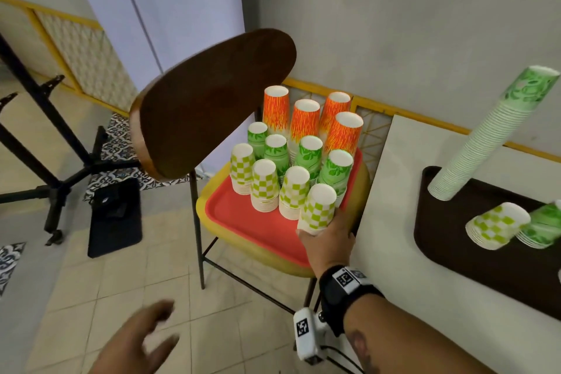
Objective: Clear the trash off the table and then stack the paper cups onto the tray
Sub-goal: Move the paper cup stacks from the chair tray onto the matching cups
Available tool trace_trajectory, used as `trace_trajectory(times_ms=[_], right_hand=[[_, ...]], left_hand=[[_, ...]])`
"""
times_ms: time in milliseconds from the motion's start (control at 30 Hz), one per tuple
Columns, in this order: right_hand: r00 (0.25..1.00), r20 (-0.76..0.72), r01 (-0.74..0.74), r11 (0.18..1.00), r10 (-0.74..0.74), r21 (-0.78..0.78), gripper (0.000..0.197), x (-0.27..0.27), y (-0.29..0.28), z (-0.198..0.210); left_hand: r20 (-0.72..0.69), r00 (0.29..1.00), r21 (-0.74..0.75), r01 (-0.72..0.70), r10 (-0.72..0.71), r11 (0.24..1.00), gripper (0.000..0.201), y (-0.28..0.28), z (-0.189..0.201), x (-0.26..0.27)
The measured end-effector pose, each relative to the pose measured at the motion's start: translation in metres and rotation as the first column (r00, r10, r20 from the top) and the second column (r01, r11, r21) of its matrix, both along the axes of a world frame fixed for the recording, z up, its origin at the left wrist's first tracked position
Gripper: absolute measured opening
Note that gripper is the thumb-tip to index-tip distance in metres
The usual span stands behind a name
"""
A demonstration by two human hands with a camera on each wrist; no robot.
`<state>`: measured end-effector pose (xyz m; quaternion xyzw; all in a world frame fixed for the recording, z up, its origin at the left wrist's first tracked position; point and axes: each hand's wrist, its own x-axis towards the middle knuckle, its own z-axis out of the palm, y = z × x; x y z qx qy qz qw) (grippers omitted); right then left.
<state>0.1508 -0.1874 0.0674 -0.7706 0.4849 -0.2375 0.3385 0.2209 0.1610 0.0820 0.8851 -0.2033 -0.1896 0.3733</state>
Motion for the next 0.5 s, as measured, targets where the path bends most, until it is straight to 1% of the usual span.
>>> trace_trajectory(times_ms=[33, 67, 100, 133, 167, 233, 267, 333, 400, 467, 500], right_hand=[[1.000, 0.020, -0.010, 1.000, 0.010, -0.001, 0.086, 0.000, -0.002, -0.004], [0.999, 0.038, -0.019, 1.000, 0.018, 0.020, 0.086, 0.000, -0.002, -0.004], [0.998, 0.064, -0.025, 0.999, 0.022, 0.033, 0.086, 0.000, -0.004, -0.007], [0.996, 0.080, -0.035, 0.998, 0.030, 0.053, 0.087, 0.000, -0.005, -0.006], [0.995, 0.094, -0.047, 0.997, 0.040, 0.067, 0.089, -0.001, -0.007, -0.008], [0.992, 0.110, -0.066, 0.994, 0.056, 0.092, 0.092, -0.002, -0.009, -0.007], [0.991, 0.120, -0.077, 0.991, 0.063, 0.112, 0.090, -0.002, -0.010, -0.007], [0.986, 0.147, -0.101, 0.984, 0.079, 0.147, 0.078, -0.001, -0.013, -0.007], [0.984, 0.154, -0.111, 0.981, 0.087, 0.156, 0.068, 0.000, -0.015, -0.009], [0.986, 0.146, -0.100, 0.981, 0.076, 0.163, 0.072, -0.001, -0.014, -0.010], [0.987, 0.143, -0.099, 0.982, 0.076, 0.161, 0.075, -0.002, -0.013, -0.010]], left_hand=[[0.108, 0.993, 0.017, 0.045, -0.047, 0.999, 0.050, -0.025, 0.015, 0.007], [0.173, 0.979, -0.012, 0.115, -0.111, 0.993, 0.052, -0.050, 0.027, 0.020], [0.219, 0.960, -0.041, 0.190, -0.176, 0.981, 0.057, -0.080, 0.037, 0.028], [0.266, 0.942, -0.101, 0.240, -0.206, 0.965, 0.065, -0.111, 0.046, 0.039], [0.268, 0.942, -0.128, 0.243, -0.203, 0.961, 0.071, -0.143, 0.056, 0.047], [0.254, 0.945, -0.172, 0.255, -0.207, 0.952, 0.077, -0.198, 0.072, 0.055], [0.249, 0.944, -0.183, 0.266, -0.217, 0.947, 0.079, -0.220, 0.078, 0.053], [0.230, 0.947, -0.203, 0.271, -0.224, 0.941, 0.083, -0.253, 0.086, 0.050], [0.204, 0.953, -0.259, 0.274, -0.225, 0.926, 0.076, -0.275, 0.089, 0.046], [0.204, 0.956, -0.302, 0.268, -0.213, 0.915, 0.071, -0.290, 0.083, 0.045], [0.197, 0.958, -0.296, 0.259, -0.206, 0.920, 0.068, -0.295, 0.078, 0.045]])
